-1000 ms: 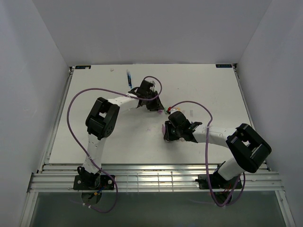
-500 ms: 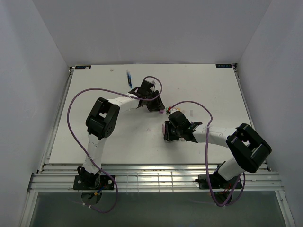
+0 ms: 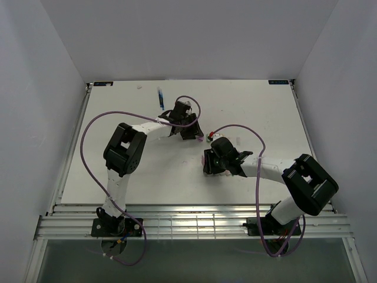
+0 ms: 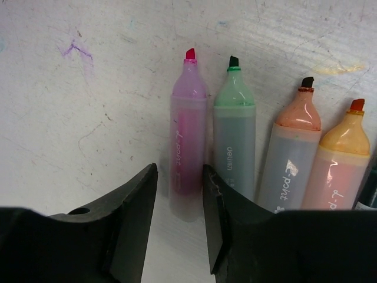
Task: Open the pen caps
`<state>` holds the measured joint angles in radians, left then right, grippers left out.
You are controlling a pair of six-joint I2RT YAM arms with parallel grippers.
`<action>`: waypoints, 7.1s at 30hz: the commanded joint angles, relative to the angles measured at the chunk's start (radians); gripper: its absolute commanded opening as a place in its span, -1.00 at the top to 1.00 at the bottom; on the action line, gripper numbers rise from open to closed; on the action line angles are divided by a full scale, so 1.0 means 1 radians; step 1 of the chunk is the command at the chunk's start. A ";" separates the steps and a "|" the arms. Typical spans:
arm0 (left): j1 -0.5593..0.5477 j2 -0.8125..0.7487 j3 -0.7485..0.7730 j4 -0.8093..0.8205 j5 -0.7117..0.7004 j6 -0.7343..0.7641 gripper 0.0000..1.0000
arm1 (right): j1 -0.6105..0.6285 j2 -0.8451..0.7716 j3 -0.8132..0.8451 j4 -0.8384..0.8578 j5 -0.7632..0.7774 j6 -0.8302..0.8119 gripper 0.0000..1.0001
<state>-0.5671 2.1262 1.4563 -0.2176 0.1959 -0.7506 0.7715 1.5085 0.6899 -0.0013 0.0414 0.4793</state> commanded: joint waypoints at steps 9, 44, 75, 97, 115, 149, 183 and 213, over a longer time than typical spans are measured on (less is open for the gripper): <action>0.006 -0.184 0.047 -0.049 -0.171 0.046 -0.27 | -0.006 -0.128 0.083 -0.011 -0.005 -0.094 0.06; 0.346 0.238 0.550 -0.005 -0.349 0.335 -0.01 | -0.196 -0.084 0.241 -0.060 -0.179 -0.245 -0.07; 0.391 0.353 0.558 0.098 -0.243 0.347 0.10 | -0.238 -0.060 0.203 -0.011 -0.233 -0.219 -0.07; 0.391 0.367 0.538 0.098 -0.216 0.347 0.17 | -0.253 -0.074 0.186 0.023 -0.248 -0.212 -0.07; 0.391 0.408 0.596 0.007 -0.282 0.442 0.28 | -0.259 -0.091 0.172 0.027 -0.250 -0.209 -0.07; 0.395 0.051 0.204 0.093 -0.500 0.373 1.00 | -0.268 -0.139 0.172 0.030 -0.290 -0.186 -0.08; 0.079 -0.804 -0.677 0.172 -0.019 0.102 1.00 | -0.267 0.116 0.272 0.426 -0.745 0.284 -0.34; 0.041 -1.009 -0.853 0.208 0.013 0.089 1.00 | -0.196 0.352 0.347 0.612 -0.707 0.493 -0.07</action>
<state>-0.5201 1.1656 0.6121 -0.0231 0.1864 -0.6521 0.5716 1.8492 1.0004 0.5644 -0.6743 0.9619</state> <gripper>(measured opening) 0.201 0.536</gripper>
